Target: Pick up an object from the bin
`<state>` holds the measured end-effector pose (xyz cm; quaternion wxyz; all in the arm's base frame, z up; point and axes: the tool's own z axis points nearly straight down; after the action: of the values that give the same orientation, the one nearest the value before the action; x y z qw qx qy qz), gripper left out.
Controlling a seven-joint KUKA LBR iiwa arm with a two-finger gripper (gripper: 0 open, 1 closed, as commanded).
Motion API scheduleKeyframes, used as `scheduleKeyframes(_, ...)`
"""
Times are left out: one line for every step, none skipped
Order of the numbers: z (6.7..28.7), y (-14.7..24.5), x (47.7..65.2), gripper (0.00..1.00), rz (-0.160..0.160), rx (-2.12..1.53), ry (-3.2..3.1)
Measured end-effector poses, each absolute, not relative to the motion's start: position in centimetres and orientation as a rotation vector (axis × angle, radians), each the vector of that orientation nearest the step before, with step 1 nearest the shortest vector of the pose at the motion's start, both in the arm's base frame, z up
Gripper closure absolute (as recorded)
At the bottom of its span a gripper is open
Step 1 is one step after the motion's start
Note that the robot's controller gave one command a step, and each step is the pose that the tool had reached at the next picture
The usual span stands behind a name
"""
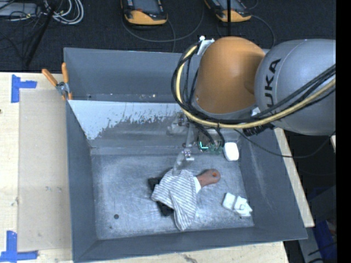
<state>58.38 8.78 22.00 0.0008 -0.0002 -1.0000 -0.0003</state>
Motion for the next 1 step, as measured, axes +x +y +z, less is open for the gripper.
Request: scheduleKeyframes(22.00, 8.77, 58.38, 0.00, -0.001, -0.001, -3.140)
